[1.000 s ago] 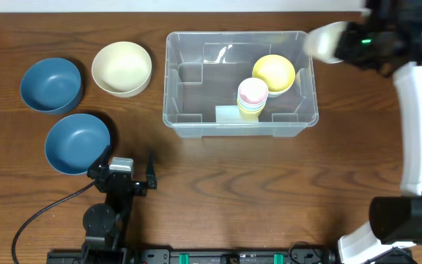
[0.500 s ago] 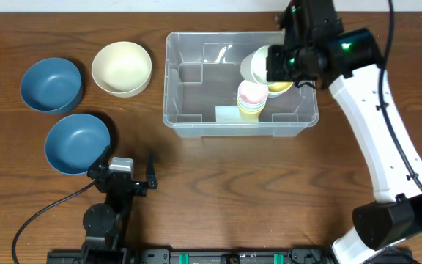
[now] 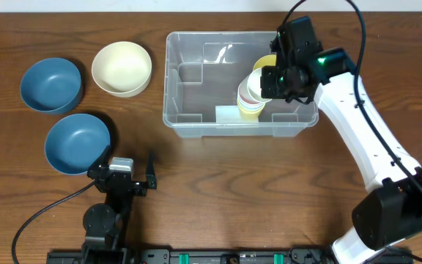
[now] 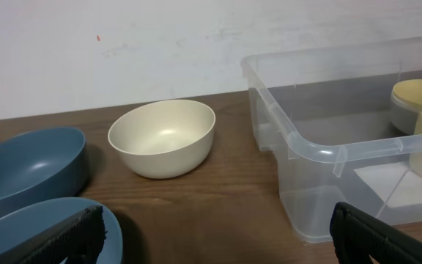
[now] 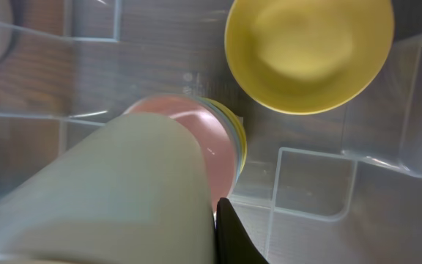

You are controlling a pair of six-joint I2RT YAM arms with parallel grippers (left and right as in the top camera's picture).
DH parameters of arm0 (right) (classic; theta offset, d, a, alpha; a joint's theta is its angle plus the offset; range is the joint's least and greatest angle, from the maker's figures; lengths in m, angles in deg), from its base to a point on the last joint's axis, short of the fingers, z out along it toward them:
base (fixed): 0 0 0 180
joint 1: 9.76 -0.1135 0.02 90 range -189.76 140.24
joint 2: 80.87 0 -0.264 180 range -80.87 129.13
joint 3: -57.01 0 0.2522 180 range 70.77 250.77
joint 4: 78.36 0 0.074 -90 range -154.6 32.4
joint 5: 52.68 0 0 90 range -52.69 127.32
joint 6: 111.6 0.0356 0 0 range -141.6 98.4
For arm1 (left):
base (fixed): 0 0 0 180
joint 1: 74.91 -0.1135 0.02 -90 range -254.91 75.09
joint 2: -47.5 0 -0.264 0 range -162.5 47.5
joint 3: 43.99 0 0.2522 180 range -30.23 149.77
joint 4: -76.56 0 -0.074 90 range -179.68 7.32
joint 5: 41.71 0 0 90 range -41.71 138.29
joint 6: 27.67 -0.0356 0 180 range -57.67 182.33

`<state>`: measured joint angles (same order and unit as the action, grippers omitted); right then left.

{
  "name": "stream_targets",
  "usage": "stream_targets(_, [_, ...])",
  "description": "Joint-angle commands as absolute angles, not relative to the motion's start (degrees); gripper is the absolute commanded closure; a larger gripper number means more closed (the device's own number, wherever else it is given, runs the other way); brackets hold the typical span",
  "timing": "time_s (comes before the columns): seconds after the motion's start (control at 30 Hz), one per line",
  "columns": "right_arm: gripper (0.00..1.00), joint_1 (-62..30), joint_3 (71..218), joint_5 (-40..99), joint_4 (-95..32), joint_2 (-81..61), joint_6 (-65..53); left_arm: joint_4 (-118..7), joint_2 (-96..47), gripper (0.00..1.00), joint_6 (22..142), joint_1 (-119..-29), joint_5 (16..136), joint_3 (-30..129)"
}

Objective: Pack container
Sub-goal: 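Carry the white cup and stack it onto the cup stack, release, then retract the right gripper to the right side of the table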

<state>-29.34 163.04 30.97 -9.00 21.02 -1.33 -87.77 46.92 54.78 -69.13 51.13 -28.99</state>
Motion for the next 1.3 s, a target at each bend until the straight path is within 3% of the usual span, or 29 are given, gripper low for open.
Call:
stream_targets(0.0, [0.84,-29.64,161.25,31.53,-10.36,21.76,-0.82,-85.71,47.21,0.02,54.26,-69.37,50.45,-30.0])
stream_targets(0.07, [0.55,-29.64,160.92,31.53,-11.12,21.78,-0.89,-85.71,47.21,0.02,54.26,-69.37,50.43,-30.0])
stream_targets(0.13, [0.39,-29.64,160.94,31.51,-11.8,21.78,-1.46,-85.71,47.21,0.02,54.26,-69.37,50.43,-30.0])
stream_targets(0.2, [0.31,-29.58,161.32,31.51,-12.3,21.76,-1.74,-85.71,47.21,0.02,54.26,-69.37,50.45,-30.0])
stream_targets(0.5, [0.26,-29.38,165.27,31.25,-11.95,21.74,-2.55,-85.71,47.21,0.02,54.26,-69.37,50.45,-30.0])
stream_targets(0.73, [0.23,-26.58,173.18,31.1,-3.98,21.65,-2.33,-85.71,47.21,0.02,54.26,-69.39,50.43,-30.0])
stream_targets(0.9, [0.16,-20.2,179.61,31.53,2.38,21.28,-1.87,-85.71,47.21,0.02,54.26,-69.37,50.45,-30.0])
stream_targets(0.97, [0.01,-16.31,181.29,31.49,3.87,21.21,-1.87,-85.71,47.21,0.02,54.26,-69.37,50.43,-30.0])
stream_targets(1.27, [0.01,-0.35,181.86,31.53,5.09,21.13,-1.94,-85.71,47.21,0.02,54.26,-69.37,50.43,-30.0])
